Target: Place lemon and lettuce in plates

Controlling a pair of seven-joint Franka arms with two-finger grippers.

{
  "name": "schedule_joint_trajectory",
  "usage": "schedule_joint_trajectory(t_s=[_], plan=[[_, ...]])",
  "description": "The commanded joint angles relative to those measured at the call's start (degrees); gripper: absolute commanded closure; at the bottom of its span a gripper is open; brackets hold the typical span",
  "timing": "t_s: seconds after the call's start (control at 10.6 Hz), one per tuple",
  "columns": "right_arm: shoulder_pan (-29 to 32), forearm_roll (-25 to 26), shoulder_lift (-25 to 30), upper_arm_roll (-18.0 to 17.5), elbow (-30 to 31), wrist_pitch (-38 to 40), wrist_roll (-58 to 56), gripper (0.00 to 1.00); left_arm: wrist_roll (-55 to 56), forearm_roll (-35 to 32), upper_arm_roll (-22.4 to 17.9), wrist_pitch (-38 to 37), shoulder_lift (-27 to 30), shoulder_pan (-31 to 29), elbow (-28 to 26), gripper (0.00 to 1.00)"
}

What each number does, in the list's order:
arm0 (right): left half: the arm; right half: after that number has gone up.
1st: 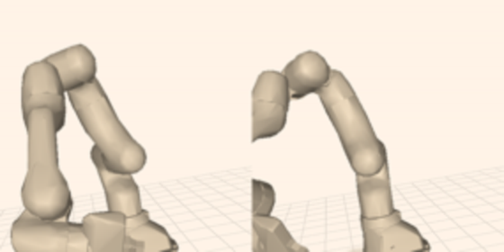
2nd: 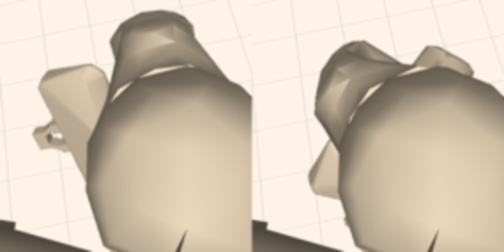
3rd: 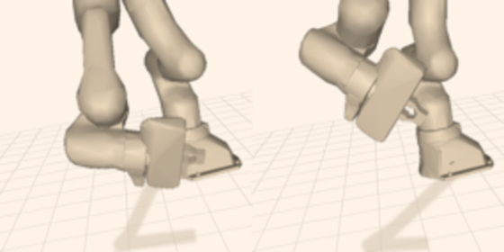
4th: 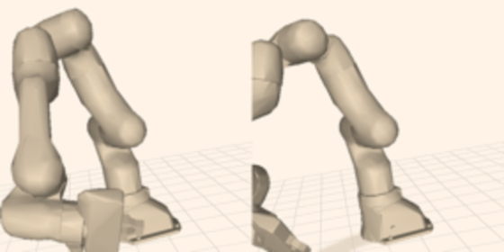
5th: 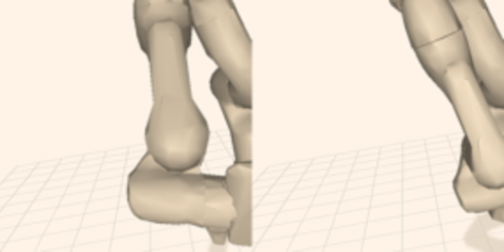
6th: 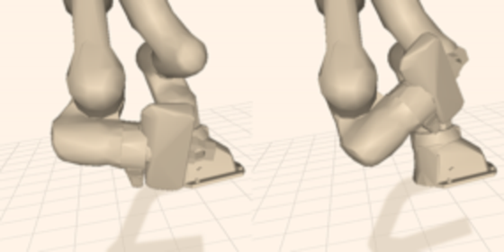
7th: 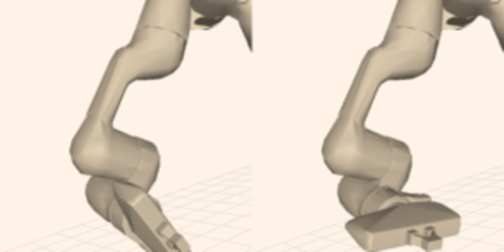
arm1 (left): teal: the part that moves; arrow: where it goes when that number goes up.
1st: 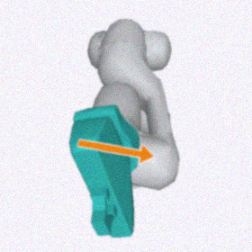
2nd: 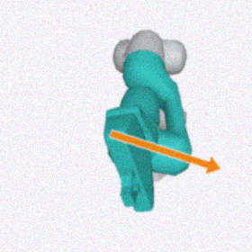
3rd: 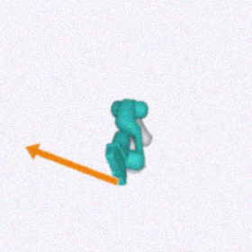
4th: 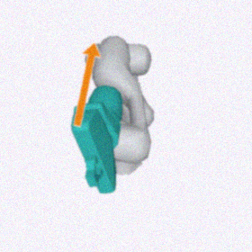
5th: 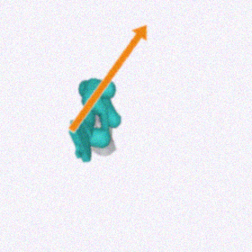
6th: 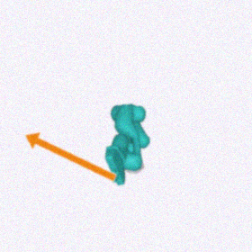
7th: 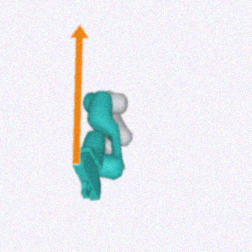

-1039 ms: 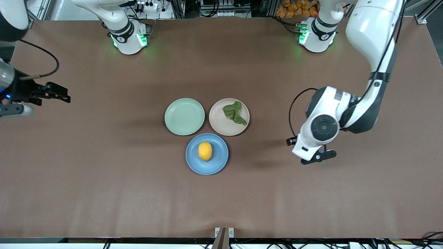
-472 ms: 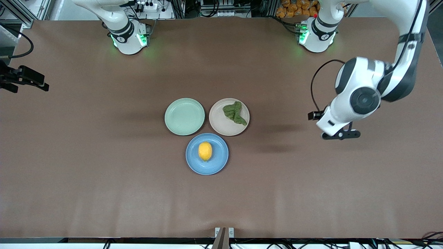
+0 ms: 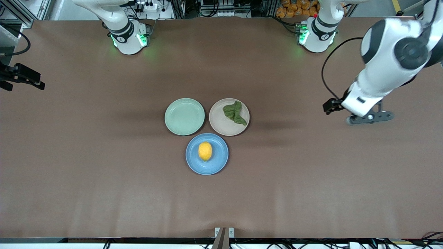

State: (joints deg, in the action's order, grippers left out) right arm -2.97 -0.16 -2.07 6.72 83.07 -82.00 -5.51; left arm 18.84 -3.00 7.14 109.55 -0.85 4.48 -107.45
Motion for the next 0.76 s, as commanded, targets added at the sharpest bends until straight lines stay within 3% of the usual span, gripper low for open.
schedule_joint_trajectory(t_s=[0.0,0.28,0.66], plan=[[0.3,0.9,0.8,-0.6,0.1,-0.3,0.0,0.00,-1.7,1.2,-0.5,-2.7,1.9,0.1,4.0,0.00],[0.0,0.9,0.5,-0.7,0.5,-2.2,0.2,0.00,-8.8,1.8,-0.5,-14.3,2.1,-1.1,12.0,0.00],[-0.2,0.8,0.2,-0.7,0.6,-3.7,0.2,0.00,-9.2,5.6,-0.5,-20.9,2.0,-1.9,18.0,0.00]])
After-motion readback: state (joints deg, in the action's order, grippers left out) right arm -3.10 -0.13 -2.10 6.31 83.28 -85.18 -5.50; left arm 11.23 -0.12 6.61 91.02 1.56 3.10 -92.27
